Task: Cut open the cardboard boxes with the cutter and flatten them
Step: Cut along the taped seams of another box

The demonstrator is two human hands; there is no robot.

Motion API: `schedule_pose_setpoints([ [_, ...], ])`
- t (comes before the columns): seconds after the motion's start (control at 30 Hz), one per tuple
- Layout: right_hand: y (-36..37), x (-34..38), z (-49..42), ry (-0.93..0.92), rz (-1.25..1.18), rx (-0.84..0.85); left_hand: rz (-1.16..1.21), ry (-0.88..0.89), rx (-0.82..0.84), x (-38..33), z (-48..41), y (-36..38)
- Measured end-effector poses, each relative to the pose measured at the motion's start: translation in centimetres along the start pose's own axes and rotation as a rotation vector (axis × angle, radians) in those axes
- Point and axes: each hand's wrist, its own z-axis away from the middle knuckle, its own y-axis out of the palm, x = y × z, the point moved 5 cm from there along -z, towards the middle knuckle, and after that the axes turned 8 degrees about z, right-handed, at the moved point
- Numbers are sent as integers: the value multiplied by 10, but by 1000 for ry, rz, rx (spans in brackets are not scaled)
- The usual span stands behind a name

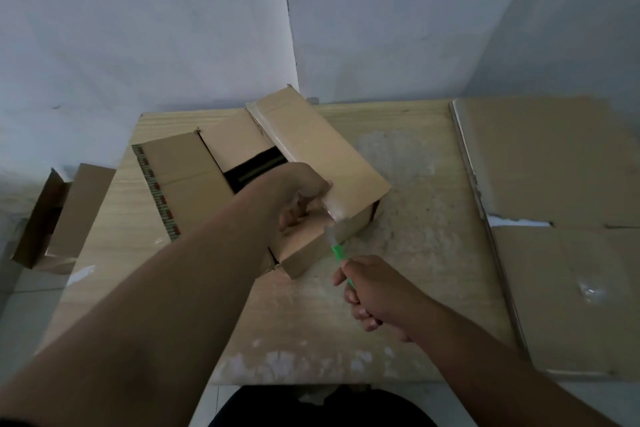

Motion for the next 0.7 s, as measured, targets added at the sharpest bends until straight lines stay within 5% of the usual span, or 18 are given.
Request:
schedule_pose_setpoints([
  [0.27,-9,6,-11,-58,-17,-118,-42,-91,71,0,-13,5],
  [0.47,-28,3,-15,-144,117,-245,-49,4,37,-2,-9,5],
  [0.7,-97,-28,-22,-17,229,-418,-138,91,-14,2,-14,-5],
])
